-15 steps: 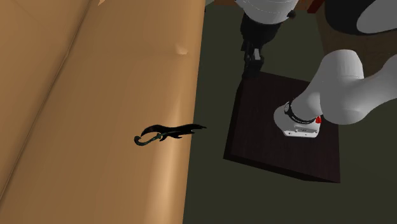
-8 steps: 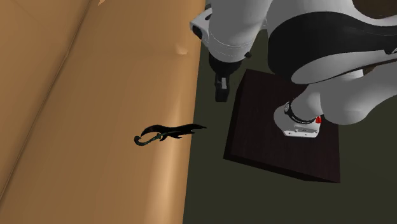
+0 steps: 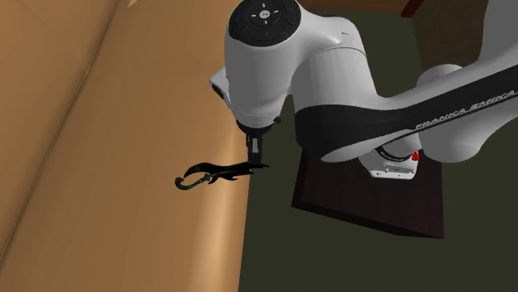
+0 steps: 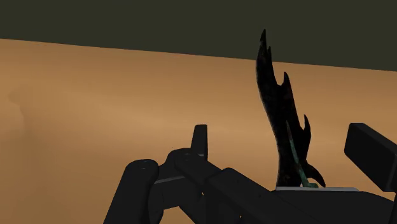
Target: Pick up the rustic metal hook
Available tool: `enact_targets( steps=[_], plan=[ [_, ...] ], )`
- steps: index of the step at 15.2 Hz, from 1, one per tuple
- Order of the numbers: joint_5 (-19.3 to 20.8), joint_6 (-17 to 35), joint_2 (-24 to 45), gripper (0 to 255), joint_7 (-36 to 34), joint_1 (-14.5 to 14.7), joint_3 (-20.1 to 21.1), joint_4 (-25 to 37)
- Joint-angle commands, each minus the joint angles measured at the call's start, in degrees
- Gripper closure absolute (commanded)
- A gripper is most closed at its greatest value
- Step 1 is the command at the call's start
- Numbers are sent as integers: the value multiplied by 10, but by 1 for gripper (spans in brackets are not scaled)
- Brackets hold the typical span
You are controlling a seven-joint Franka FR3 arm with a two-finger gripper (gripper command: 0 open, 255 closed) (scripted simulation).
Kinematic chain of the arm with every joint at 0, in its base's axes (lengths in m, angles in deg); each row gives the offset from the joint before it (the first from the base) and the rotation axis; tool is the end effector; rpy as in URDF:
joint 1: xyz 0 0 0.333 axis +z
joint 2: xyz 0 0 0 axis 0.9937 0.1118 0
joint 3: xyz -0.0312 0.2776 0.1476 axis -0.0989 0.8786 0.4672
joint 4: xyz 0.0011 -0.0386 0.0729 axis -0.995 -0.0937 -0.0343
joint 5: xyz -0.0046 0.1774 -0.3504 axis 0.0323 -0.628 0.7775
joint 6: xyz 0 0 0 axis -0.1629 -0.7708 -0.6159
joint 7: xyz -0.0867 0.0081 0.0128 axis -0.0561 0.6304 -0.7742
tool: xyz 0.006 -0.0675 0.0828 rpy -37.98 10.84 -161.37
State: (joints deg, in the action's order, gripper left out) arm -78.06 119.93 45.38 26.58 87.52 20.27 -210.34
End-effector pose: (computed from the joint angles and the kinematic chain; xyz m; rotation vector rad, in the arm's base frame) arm 0.4312 0.1835 0.4666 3.0778 0.4347 0.0999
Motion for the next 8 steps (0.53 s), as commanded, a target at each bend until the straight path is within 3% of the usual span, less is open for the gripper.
enact_targets(
  steps=[1,8],
  plan=[
    [15,25,43,0,-13,-1,13,25],
    [94,97,190,0,-81,11,48,110]
  ],
)
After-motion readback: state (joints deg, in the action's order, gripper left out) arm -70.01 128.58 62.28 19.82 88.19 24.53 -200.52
